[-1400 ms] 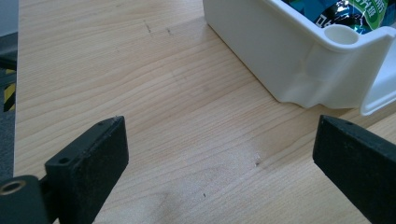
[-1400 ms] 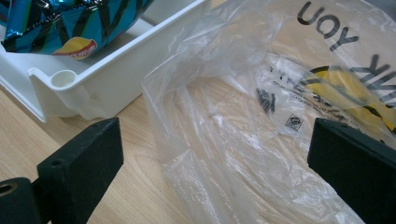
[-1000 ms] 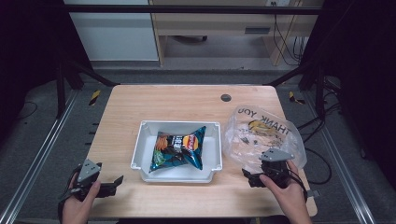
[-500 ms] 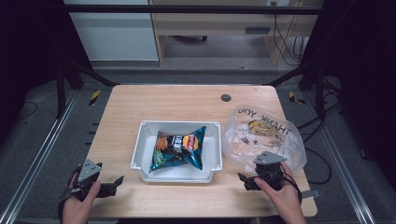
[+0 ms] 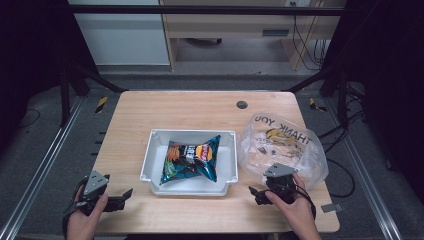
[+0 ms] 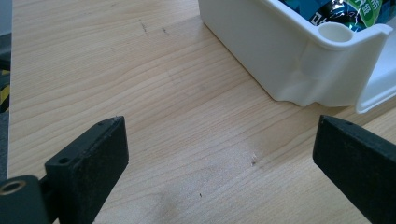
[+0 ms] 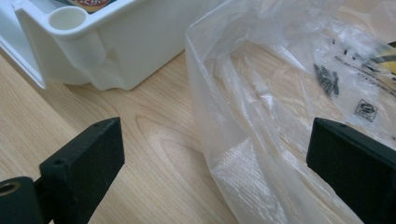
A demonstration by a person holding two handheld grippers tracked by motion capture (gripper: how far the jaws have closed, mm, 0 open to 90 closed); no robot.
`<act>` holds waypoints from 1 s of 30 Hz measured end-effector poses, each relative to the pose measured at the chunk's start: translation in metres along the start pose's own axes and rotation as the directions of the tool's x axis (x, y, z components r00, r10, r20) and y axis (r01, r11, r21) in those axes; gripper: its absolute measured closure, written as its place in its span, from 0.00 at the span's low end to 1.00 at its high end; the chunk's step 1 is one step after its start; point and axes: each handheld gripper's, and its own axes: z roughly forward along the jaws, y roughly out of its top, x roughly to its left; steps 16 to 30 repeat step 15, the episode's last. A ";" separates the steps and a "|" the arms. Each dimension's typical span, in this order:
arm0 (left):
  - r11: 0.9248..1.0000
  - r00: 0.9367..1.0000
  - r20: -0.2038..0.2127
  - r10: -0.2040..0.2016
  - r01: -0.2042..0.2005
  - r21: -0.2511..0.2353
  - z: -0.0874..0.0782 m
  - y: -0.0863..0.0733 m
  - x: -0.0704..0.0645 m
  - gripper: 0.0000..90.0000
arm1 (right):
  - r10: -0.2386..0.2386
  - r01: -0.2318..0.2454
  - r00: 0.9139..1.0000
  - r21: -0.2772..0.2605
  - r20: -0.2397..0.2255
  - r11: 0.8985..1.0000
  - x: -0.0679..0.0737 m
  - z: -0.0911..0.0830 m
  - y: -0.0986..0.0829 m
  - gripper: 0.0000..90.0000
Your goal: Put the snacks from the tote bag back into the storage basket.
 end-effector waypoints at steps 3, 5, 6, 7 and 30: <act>1.000 1.000 0.000 -0.003 0.003 -0.002 0.000 0.000 0.000 0.03 | -0.002 0.002 1.000 0.001 -0.006 1.000 0.002 0.005 0.002 0.05; 1.000 1.000 0.000 -0.004 0.004 -0.003 0.000 0.000 0.000 0.03 | -0.004 0.004 1.000 0.006 -0.008 1.000 0.004 0.008 0.002 0.05; 1.000 1.000 0.001 -0.006 0.006 -0.003 0.000 0.000 0.000 0.03 | -0.010 0.010 1.000 0.010 -0.007 1.000 0.005 0.010 0.003 0.05; 1.000 1.000 0.002 -0.006 0.006 -0.003 0.000 0.000 0.000 0.03 | -0.010 0.010 1.000 0.010 -0.007 1.000 0.005 0.010 0.003 0.05; 1.000 1.000 0.010 -0.003 0.003 -0.008 0.000 0.002 0.000 0.03 | 0.011 -0.011 1.000 -0.002 -0.002 1.000 0.006 0.015 0.002 0.05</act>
